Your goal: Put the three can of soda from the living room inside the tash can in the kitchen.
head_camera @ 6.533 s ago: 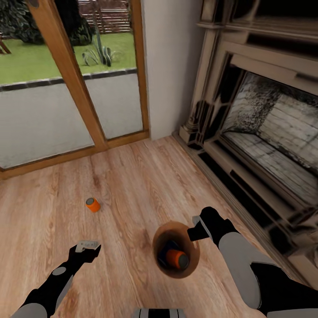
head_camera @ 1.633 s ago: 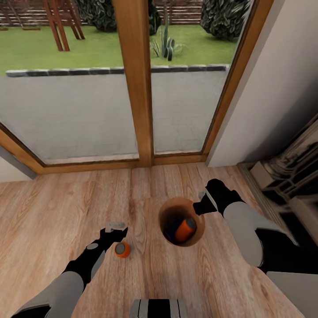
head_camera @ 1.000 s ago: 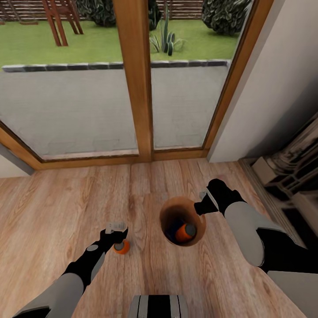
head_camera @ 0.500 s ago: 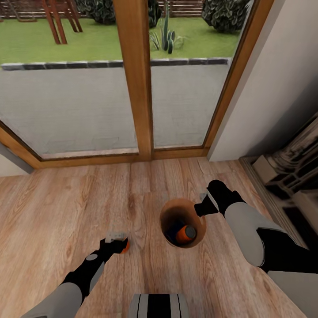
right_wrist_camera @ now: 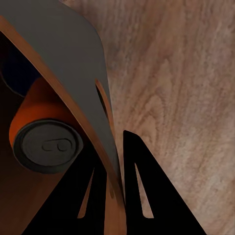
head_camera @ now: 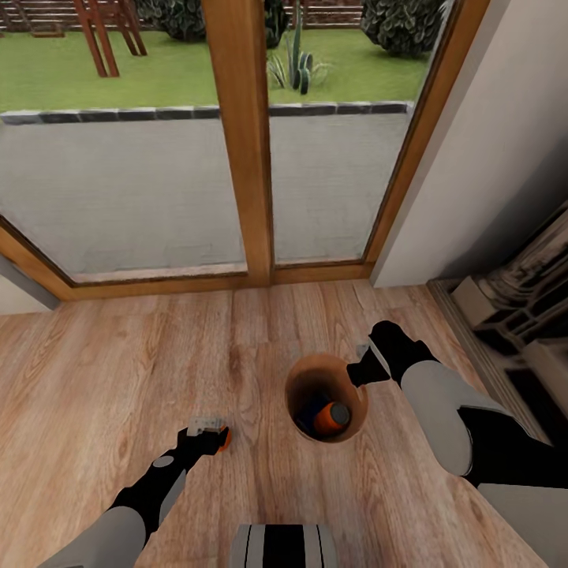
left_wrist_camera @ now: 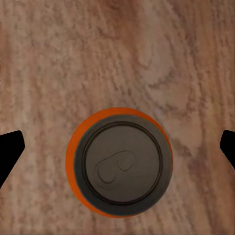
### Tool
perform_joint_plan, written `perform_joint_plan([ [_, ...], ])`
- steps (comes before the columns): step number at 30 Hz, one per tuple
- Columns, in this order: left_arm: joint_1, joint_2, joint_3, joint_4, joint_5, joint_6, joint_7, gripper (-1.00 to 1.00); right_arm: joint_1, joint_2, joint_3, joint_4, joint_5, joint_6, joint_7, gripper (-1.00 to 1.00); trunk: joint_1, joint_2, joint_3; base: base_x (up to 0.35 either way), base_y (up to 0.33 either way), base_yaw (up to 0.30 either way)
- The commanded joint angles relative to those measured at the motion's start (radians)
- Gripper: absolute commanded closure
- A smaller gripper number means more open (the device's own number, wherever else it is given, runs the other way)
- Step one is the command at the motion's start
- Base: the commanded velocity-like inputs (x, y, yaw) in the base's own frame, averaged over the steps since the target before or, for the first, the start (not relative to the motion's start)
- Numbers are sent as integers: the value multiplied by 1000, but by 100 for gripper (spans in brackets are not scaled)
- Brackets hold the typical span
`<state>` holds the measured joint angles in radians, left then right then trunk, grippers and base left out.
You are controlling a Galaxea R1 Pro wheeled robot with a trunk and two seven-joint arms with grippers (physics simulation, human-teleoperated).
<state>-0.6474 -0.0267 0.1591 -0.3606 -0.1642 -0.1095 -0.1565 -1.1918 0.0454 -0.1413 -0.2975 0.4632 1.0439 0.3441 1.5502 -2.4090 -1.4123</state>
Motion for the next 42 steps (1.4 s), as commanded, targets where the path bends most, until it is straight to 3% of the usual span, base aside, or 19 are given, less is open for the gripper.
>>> perform_joint_plan([
  [1,0,0,0,0,0,-1,0,-100,-5,0,-5,0,-24,3,4,100,0,0,0,0,0,0],
  [5,0,-1,0,0,0,-2,0,-100,-17,-1,-4,1,-24,3,4,100,0,0,0,0,0,0],
  [14,0,-1,-1,0,0,-2,-1,-100,-21,-1,-4,4,-24,3,4,100,34,-63,-31,0,0,0],
  [29,0,1,0,0,0,-3,-2,-100,-22,1,0,3,-24,3,4,100,34,-63,-34,0,0,0],
  [33,0,1,0,0,0,-3,-2,-100,-21,1,0,3,-24,3,4,100,50,-91,-46,0,0,0],
  [42,0,1,0,0,0,-3,-1,-100,-21,3,3,3,-24,3,4,100,50,-91,-46,0,0,0],
])
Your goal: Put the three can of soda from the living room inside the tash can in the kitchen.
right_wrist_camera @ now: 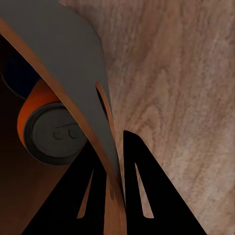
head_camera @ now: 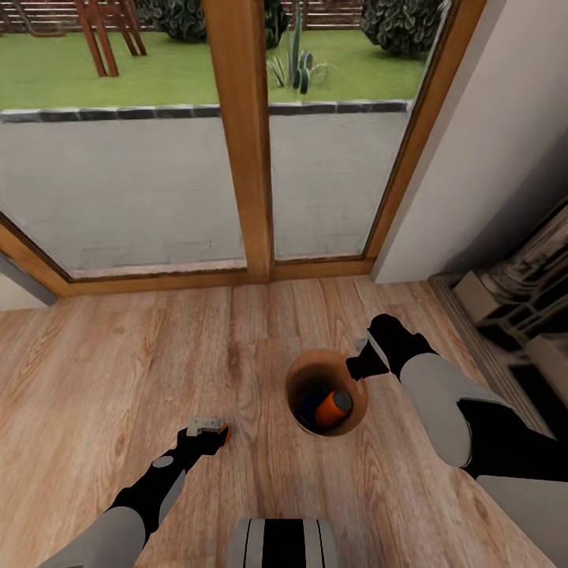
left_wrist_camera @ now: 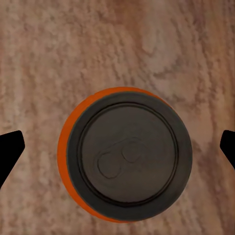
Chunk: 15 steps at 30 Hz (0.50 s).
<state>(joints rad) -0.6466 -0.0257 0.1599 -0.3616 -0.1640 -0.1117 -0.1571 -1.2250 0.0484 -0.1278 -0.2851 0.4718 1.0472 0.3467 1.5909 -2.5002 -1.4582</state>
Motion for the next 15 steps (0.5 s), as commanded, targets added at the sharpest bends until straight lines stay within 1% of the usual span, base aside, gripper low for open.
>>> perform_joint_plan([
  [1,-1,0,0,0,0,0,0,-100,12,0,-11,-9,-33,0,2,100,9,0,0,0,0,0],
  [4,-1,0,0,1,0,0,1,-100,13,0,-10,-9,-33,0,2,100,9,0,0,0,0,0],
  [5,-1,0,0,1,0,0,1,100,13,1,-10,-9,-33,0,2,100,9,0,0,0,0,0],
  [15,-1,0,0,1,0,0,1,100,13,1,-10,-9,-33,0,2,100,9,0,0,0,0,0],
])
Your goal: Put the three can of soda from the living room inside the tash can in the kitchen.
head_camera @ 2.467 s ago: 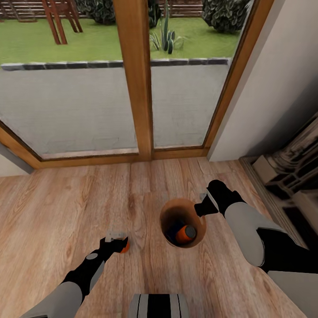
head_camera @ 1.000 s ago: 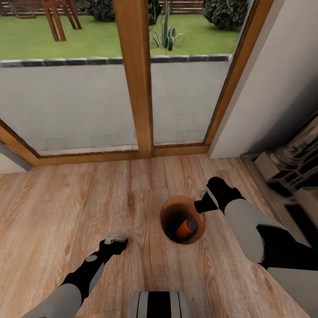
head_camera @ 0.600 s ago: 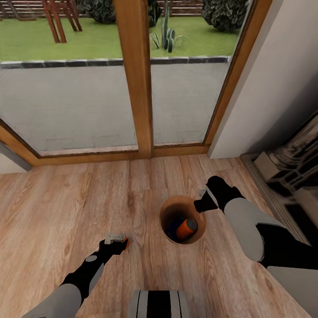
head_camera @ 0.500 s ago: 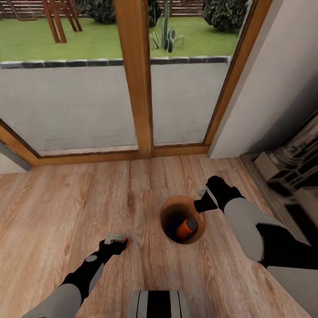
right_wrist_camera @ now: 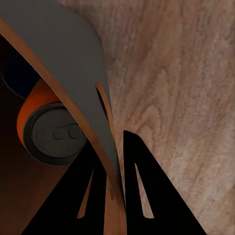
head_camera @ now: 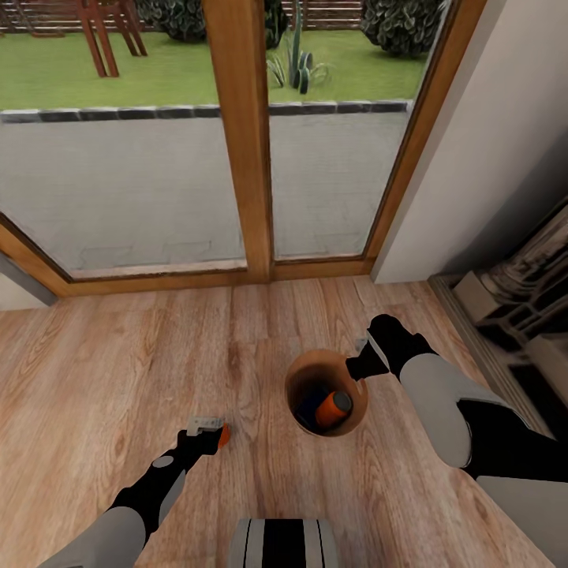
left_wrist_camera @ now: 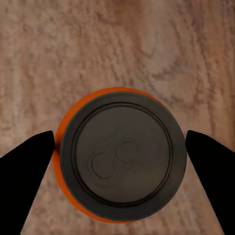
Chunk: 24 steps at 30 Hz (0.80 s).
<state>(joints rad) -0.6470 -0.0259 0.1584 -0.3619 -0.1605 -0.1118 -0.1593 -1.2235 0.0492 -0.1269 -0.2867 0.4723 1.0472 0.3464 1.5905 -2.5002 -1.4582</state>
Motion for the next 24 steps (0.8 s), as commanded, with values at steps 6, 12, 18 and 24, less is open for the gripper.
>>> perform_joint_plan([
  [6,0,0,1,1,-3,0,2,100,11,0,-10,-8,-33,0,2,100,9,0,0,0,0,0],
  [12,0,0,1,1,-5,1,1,100,11,0,-10,-8,-33,0,2,100,-14,42,18,0,0,0],
  [18,0,1,1,1,-5,3,1,100,11,0,-10,-8,-33,0,2,100,-37,84,37,0,0,0],
  [24,0,1,1,1,-5,3,1,100,11,0,-8,-8,-33,0,2,100,-60,126,56,0,0,0],
])
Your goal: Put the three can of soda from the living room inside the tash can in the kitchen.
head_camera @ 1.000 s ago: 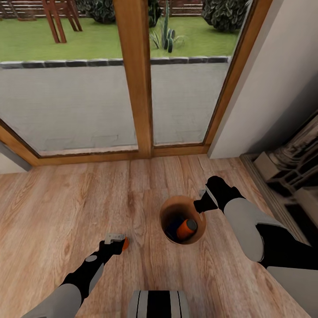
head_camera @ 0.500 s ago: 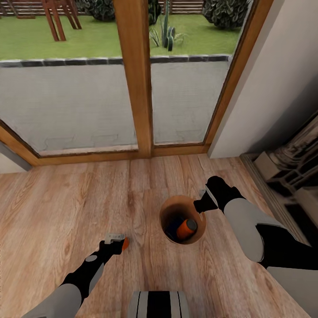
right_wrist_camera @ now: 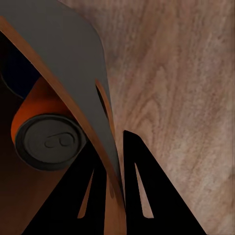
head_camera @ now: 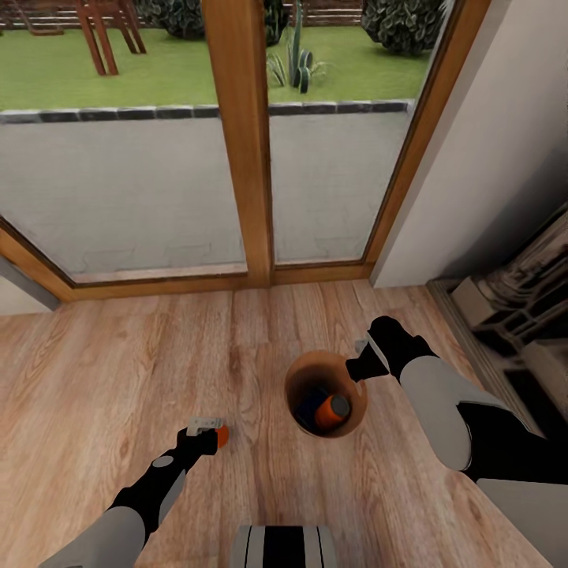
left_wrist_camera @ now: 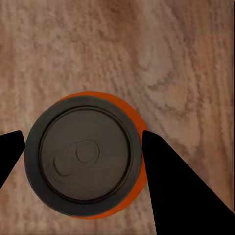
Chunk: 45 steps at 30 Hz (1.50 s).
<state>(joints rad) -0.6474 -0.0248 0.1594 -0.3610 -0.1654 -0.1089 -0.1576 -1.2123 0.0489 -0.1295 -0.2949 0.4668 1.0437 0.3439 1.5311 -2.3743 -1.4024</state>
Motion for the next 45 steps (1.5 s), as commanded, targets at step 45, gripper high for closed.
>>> perform_joint_plan([
  [45,-10,169,-2,-1012,176,1058,-631,100,1,40,-10,76,-33,4,6,100,-173,315,141,0,0,0],
])
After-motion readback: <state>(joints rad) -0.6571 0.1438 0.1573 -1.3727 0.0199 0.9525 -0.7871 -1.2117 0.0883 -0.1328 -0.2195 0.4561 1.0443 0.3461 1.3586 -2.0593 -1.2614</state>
